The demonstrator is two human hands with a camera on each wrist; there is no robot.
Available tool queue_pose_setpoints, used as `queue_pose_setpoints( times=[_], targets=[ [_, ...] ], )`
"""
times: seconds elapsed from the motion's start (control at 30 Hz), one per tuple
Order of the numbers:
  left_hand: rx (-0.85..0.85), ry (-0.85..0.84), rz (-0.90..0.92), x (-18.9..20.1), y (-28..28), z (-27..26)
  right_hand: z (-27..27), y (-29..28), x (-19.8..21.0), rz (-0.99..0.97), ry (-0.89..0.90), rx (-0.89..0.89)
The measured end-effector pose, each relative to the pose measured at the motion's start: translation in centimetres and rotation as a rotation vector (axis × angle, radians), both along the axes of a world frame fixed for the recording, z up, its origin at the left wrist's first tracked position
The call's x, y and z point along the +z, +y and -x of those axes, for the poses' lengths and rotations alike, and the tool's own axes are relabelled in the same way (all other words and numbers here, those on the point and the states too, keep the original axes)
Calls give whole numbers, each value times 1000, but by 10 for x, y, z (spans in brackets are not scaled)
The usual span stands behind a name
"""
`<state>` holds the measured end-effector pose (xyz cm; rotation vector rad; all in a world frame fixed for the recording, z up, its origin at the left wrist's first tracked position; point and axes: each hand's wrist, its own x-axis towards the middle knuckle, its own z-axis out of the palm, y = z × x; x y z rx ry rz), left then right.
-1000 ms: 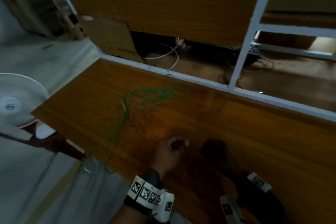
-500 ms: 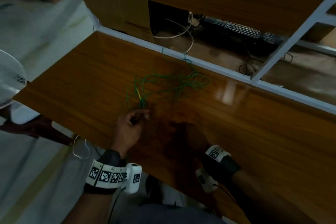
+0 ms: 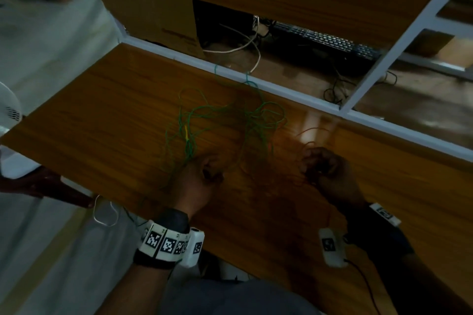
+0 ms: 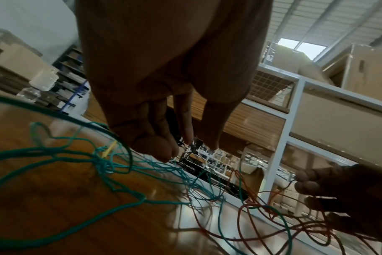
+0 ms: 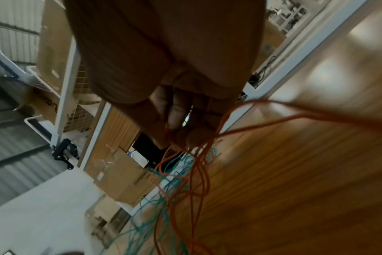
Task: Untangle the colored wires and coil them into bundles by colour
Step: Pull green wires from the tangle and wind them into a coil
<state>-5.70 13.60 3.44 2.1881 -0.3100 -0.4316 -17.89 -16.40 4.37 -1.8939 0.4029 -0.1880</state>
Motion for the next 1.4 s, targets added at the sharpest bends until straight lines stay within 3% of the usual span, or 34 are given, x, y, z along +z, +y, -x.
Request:
queue_pose_setpoints(
  times=[0.2,0.27,0.33,0.4,0.5,0.67,0.8,0.93,1.1,1.23,1.3,1.37,1.4],
  targets=[
    [-82,13,77,6,-46,4,1,-2,-13,-153,76,188],
    [-179,79,112,3,-61,10,9,10,-11,-299,37,186],
    [-276,89,28,-5,-77,15,13,19,-3,-391,-11,159],
    [-247,141,35,-10,-86,15,13,12,6,-417,-80,80],
    [-39,188,273,-19,-86,4,11,-23,18,-486,-145,-79],
    [207,118,339,-8,-82,-12,24,-42,18,-635,-44,-209],
    [235,112,424,-4,-82,-4,32,-39,-6,-561,14,-423],
    [101,183,350,-7,-60,-10,38,-54,-20,-594,-40,-653],
    [-1,242,248,-12,-27,-23,49,-83,-24,-487,-12,-807],
    [-72,237,153,-7,-20,-21,54,-83,-27,-361,216,-623],
    [-90,233,176,-2,-22,-13,53,-72,-22,-39,254,-570],
    [-76,246,248,3,-27,-4,49,-57,-13,299,134,-523],
    [-75,267,306,4,-31,1,44,-47,-9,375,68,-454]
  ],
)
